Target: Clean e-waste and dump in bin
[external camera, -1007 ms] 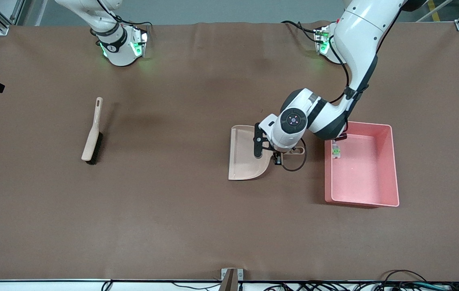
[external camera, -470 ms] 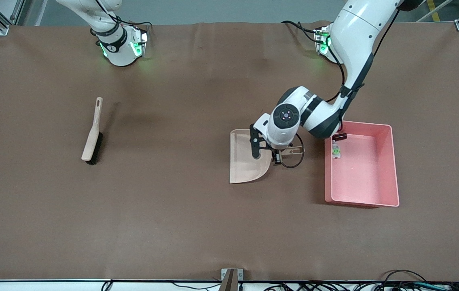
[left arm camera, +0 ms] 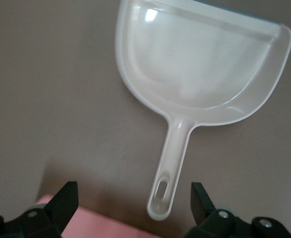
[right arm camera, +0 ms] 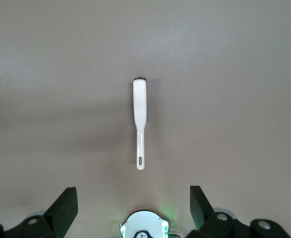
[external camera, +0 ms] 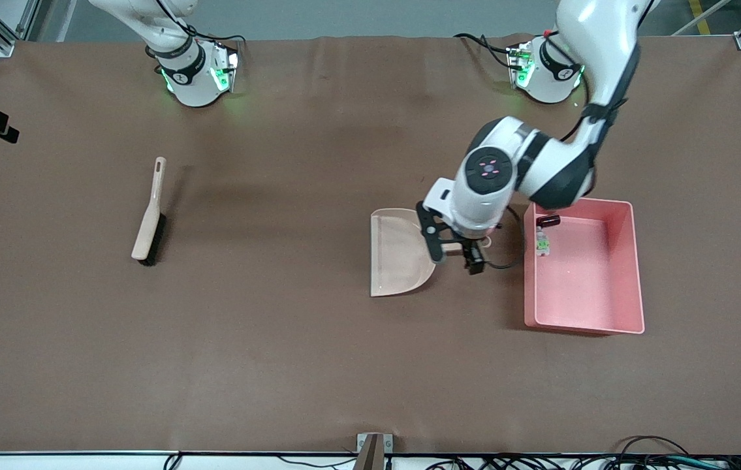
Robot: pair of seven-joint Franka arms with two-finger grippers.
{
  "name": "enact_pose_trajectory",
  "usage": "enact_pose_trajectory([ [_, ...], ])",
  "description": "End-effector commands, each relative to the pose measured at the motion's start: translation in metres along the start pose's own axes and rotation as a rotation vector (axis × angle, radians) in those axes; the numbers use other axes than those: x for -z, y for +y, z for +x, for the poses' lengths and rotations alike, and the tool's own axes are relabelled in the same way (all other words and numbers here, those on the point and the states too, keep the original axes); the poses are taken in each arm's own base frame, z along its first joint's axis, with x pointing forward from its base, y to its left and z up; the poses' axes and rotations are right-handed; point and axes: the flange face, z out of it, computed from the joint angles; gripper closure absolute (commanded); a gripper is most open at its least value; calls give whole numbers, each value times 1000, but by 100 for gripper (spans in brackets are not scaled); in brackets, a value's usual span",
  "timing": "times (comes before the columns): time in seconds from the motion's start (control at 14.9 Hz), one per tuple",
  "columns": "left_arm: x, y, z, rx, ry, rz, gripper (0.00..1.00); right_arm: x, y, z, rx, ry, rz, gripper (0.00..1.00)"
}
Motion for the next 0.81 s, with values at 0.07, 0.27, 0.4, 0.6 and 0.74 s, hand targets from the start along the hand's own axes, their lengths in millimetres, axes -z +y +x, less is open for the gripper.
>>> enact_pose_trajectory([
  [0.07,74,-15,-50,483,24,-79,0,8,-2,-9,-8,13,-8,0],
  [0.27,118,-40,-104,726,32,-53,0,12,-3,-18,2,17,-8,0],
  [0.4,141,-69,-153,801,55,-28,0,3,-4,-28,1,11,-4,0],
  [0.6,180,-85,-217,908,70,-11,0,2,0,-25,1,33,-3,0],
  [0.74,201,-84,-242,956,75,-6,0,-3,-2,-24,3,20,-16,0],
])
